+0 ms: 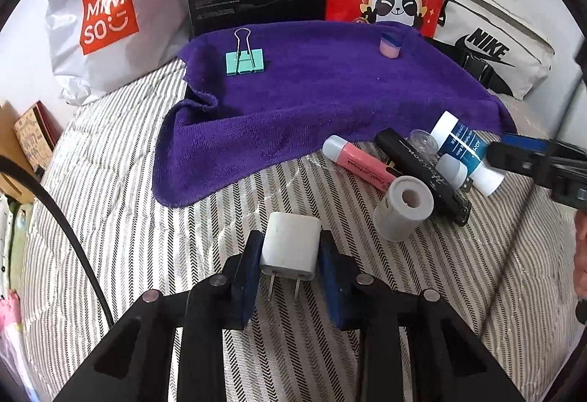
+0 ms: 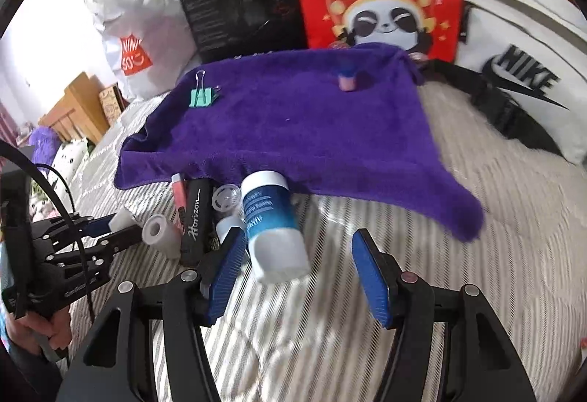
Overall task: Organize rigid objects
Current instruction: 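Grasp the white charger plug with the left gripper, then grasp the white-and-blue bottle with the right gripper while the left holds the plug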
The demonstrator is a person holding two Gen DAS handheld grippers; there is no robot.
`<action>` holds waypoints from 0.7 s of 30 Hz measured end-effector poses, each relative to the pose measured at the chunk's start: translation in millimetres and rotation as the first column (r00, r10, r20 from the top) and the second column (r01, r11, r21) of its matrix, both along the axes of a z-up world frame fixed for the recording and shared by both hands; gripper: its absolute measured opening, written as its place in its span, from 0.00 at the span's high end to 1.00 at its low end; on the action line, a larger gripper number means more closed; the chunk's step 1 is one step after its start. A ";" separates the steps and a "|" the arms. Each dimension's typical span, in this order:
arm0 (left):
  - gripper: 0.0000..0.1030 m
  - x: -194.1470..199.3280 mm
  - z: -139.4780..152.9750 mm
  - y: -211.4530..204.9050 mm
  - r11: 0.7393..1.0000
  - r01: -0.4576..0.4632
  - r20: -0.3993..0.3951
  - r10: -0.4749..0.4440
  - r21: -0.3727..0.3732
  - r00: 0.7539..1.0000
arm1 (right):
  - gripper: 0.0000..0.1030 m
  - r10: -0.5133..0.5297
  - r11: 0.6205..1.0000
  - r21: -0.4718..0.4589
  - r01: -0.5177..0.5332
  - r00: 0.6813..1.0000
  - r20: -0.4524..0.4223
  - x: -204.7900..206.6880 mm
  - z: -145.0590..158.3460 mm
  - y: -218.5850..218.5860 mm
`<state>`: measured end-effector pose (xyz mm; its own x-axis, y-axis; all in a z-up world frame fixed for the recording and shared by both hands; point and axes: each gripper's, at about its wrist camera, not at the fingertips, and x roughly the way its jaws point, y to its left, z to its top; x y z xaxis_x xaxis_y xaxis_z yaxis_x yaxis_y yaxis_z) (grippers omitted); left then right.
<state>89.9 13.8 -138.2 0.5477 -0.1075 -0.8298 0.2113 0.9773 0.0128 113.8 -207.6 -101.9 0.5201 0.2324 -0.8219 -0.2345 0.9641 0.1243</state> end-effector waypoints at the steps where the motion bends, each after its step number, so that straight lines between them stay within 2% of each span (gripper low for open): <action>1: 0.71 -1.2 -0.2 -1.2 1.000 -0.001 0.009 0.001 0.007 1.000 | 0.45 0.006 1.000 -0.016 -0.006 1.000 -0.007 3.9 -4.1 4.0; 5: 0.71 -1.8 -0.1 1.2 1.000 -0.011 0.013 0.011 -0.009 1.000 | 0.54 0.027 1.000 -0.006 -0.028 0.999 -0.024 10.6 -12.8 14.2; 12: 0.71 -1.6 0.2 0.3 1.000 -0.011 0.019 0.011 -0.001 1.000 | 0.55 0.059 0.997 -0.039 -0.061 0.997 -0.042 22.9 -16.0 24.5; 14: 0.71 -1.6 0.1 0.1 1.000 -0.009 0.020 0.009 0.002 1.000 | 0.56 0.081 0.994 -0.063 -0.085 0.995 -0.061 26.3 -20.5 29.5; 16: 0.71 -2.3 0.0 -0.3 1.000 -0.008 0.023 0.008 0.001 1.000 | 0.63 0.108 0.989 -0.092 -0.116 0.990 -0.092 28.2 -27.7 35.7; 21: 0.71 -4.3 -1.0 2.5 1.000 -0.008 0.029 0.009 -0.005 1.000 | 0.65 0.109 0.980 -0.158 -0.119 0.992 -0.067 13.1 -22.9 32.6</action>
